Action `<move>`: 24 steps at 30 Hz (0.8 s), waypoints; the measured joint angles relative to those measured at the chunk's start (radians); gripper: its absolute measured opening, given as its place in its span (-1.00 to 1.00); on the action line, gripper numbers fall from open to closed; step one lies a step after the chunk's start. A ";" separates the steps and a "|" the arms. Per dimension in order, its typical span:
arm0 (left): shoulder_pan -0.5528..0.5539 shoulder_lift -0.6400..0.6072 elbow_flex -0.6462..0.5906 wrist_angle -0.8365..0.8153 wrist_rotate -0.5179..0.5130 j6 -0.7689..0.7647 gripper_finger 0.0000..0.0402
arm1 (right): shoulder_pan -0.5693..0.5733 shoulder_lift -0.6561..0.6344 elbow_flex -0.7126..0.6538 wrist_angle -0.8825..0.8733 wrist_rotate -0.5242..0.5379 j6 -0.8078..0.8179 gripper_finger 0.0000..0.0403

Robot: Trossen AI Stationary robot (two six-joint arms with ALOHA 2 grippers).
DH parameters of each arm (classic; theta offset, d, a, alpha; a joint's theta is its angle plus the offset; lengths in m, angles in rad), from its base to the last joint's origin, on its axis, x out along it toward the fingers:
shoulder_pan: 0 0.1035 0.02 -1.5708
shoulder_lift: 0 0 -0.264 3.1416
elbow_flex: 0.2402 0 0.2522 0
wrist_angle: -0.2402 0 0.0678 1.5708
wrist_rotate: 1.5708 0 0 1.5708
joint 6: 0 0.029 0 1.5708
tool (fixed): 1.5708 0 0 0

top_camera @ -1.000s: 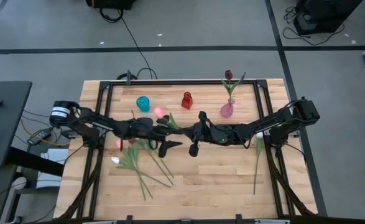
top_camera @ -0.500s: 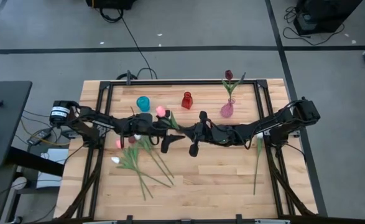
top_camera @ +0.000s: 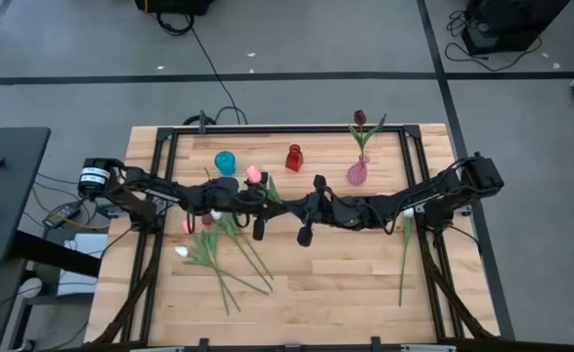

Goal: Sort flowers into vase by color
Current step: Put the right pink flower into the red vase

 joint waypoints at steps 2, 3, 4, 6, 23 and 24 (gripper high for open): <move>0.005 0.000 0.000 0.002 0.002 0.001 -0.87 | 0.000 0.000 0.000 -0.005 0.000 0.004 -0.96; 0.010 0.000 0.000 -0.002 0.006 0.001 -0.92 | 0.000 0.000 0.000 -0.007 0.001 0.003 -0.95; 0.016 0.000 0.000 -0.006 0.018 0.001 -0.94 | 0.000 0.000 0.000 -0.008 0.002 0.000 -0.94; 0.032 0.000 0.000 -0.017 0.053 -0.002 -0.95 | 0.000 -0.005 0.000 -0.019 0.001 -0.001 -0.89; 0.279 -0.055 0.119 -0.368 0.146 0.085 -0.96 | 0.047 -0.311 0.000 -0.615 0.192 0.179 -0.24; 0.292 -0.057 0.150 -0.404 0.136 0.114 -0.96 | 0.053 -0.322 0.000 -0.640 0.212 0.192 -0.24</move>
